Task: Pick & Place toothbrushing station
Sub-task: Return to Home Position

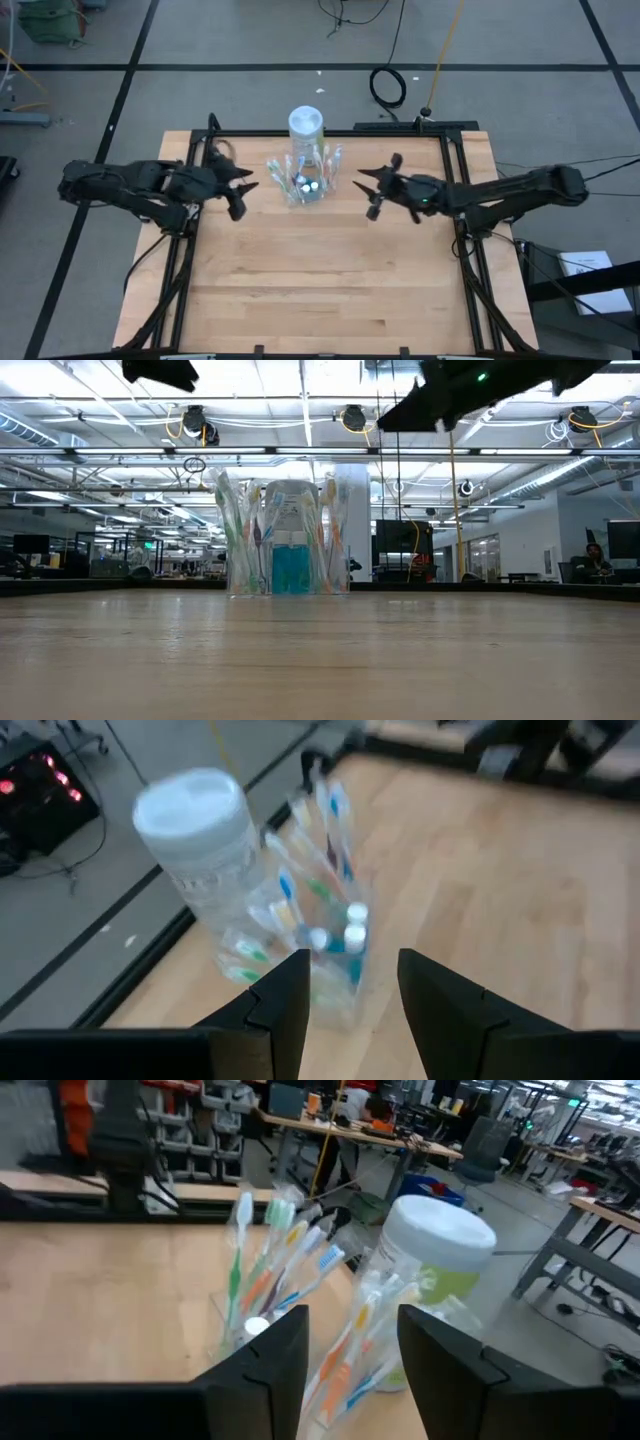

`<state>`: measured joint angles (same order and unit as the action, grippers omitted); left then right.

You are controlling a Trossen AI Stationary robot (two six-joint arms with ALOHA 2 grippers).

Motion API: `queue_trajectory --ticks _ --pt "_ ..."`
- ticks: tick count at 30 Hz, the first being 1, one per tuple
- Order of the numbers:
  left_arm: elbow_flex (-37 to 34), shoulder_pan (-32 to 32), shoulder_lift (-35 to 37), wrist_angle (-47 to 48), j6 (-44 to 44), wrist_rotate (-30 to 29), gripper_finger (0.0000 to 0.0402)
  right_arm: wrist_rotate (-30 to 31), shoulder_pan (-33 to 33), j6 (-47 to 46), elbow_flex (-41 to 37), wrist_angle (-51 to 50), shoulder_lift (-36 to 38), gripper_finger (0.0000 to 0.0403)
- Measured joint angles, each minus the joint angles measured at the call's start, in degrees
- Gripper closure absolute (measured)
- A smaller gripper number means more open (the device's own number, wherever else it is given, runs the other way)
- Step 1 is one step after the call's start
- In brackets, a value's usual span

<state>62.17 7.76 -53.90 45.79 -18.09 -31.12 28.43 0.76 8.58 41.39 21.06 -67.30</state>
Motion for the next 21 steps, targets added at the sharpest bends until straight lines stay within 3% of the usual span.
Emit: queue_trajectory --ticks 4,10,21 --pt "0.1 0.3 5.0 -0.4 0.3 1.3 0.0243 -0.7 1.3 -2.9 0.0 -9.8 9.1 0.0258" --pt "0.1 1.1 12.3 -0.7 4.9 0.9 0.0243 -10.9 2.8 -7.0 0.0 -20.4 19.3 0.0259" --pt "0.1 1.4 19.3 -3.1 11.9 1.1 0.0243 -10.8 5.0 -13.6 0.0 -26.4 29.6 0.0259"
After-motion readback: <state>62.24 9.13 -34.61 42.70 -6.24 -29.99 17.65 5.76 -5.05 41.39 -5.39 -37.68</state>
